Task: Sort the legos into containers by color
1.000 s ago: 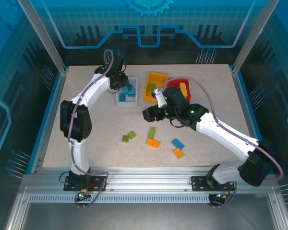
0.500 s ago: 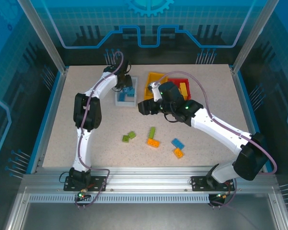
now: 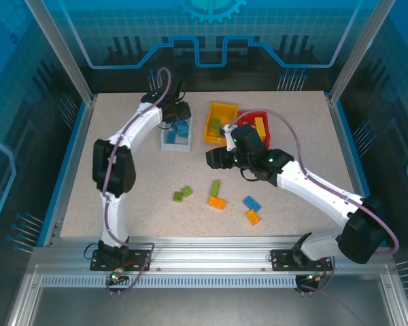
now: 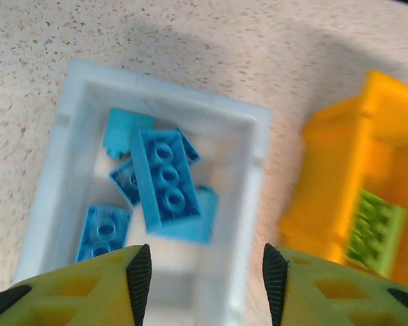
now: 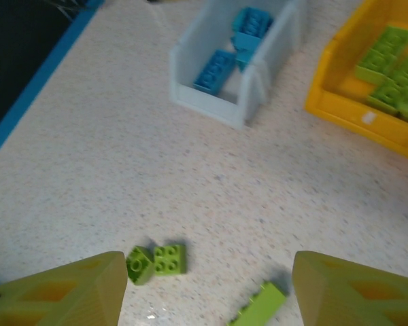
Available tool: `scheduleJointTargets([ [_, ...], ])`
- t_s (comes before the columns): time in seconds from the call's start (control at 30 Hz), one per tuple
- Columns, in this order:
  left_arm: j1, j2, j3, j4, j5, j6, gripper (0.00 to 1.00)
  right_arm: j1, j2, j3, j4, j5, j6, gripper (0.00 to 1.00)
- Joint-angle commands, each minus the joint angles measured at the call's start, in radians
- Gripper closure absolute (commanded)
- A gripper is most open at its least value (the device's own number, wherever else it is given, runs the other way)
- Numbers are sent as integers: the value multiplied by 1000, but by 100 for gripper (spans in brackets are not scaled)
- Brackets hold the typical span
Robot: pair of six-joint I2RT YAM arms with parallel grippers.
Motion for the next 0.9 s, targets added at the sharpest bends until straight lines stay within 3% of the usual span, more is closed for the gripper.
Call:
scheduleJointTargets([
  [0.0,-19,-196,-126,75,51,-108,51,0,-17,-15,-102,134,61,35],
  [0.23,-135,-512,-447,138,90,-104,48,108,-40,-119,-212,202,144,36],
  [0.37,-227,-701,-656,168,126,-113,47,199,-34,-168,-249,145,16,29],
  [0.5,-302,-889,-858,190,159,-164,46,211,19,-186,-283,74,-128,23],
  [0.7,-332,-1221,-1110,166,164,-296,44,195,215,-41,-378,42,-213,20],
  [0.87,-332,-1403,-1195,73,129,-345,44,230,373,58,-438,95,-221,19],
])
